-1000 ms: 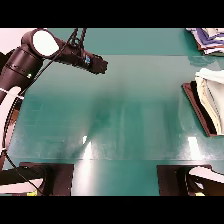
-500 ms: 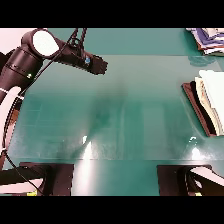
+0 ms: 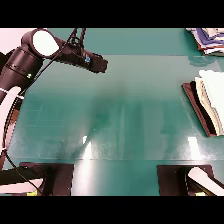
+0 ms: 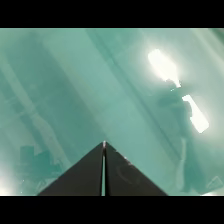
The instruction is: Fold the shirts.
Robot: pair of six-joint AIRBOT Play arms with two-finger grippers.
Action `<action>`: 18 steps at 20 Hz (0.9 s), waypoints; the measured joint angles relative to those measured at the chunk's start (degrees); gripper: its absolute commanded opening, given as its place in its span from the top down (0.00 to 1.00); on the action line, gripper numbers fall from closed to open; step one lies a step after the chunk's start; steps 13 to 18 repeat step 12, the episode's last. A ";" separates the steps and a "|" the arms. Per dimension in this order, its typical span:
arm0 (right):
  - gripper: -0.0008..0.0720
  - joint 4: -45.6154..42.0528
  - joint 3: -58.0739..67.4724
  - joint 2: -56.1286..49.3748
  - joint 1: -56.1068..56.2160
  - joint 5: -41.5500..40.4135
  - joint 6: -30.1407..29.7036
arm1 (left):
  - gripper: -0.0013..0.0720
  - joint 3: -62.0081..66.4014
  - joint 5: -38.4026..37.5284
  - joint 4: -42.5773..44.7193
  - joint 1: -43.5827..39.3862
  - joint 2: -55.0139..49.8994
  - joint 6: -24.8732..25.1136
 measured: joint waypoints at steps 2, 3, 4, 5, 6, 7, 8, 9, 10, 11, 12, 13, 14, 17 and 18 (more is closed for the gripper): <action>0.41 0.39 0.00 0.07 8.07 -1.60 0.00 | 0.95 0.00 0.04 -0.02 0.00 0.00 0.00; 0.61 0.72 0.00 0.11 11.61 -2.40 -0.02 | 0.95 0.00 0.07 -0.04 0.00 -0.02 0.00; 0.80 0.83 0.00 0.13 15.13 -3.45 -0.04 | 0.95 0.00 0.07 -0.04 0.00 -0.02 0.00; 0.98 0.87 0.00 0.13 17.90 -4.59 -0.02 | 0.95 0.00 0.09 -0.09 0.00 0.00 0.00; 0.97 0.92 0.00 0.15 20.63 -5.57 0.00 | 0.95 0.00 0.11 -0.09 0.00 0.00 0.00; 0.97 1.07 0.00 0.17 22.86 -6.40 -0.02 | 0.95 0.00 0.13 -0.09 0.00 -0.02 0.00; 0.97 1.16 0.00 0.17 24.72 -6.93 -0.04 | 0.95 0.00 0.15 -0.11 0.00 0.00 0.00; 0.97 1.14 0.00 0.17 26.16 -7.58 -0.02 | 0.95 0.00 0.17 -0.11 0.00 0.00 0.00; 0.97 1.14 0.00 0.17 27.23 -7.91 -0.04 | 0.95 0.00 0.20 -0.09 0.00 0.00 -0.02; 0.97 1.16 0.00 0.17 28.11 -7.98 -0.04 | 0.95 0.00 0.20 -0.11 0.00 0.00 -0.02; 0.97 1.20 0.00 0.17 28.61 -8.26 -0.07 | 0.95 0.00 0.20 -0.11 0.00 0.00 -0.02; 0.97 1.20 0.00 0.17 28.61 -8.26 -0.07 | 0.95 0.00 0.20 -0.11 0.00 0.00 -0.02; 0.97 1.20 0.00 0.17 28.61 -8.26 -0.07 | 0.95 0.00 0.20 -0.11 0.00 0.00 -0.02; 0.97 1.20 0.00 0.17 28.61 -8.26 -0.07 | 0.95 0.00 0.20 -0.11 0.00 0.00 -0.02; 0.97 1.20 0.00 0.17 28.61 -8.26 -0.07 | 0.95 0.00 0.20 -0.11 0.00 0.00 -0.02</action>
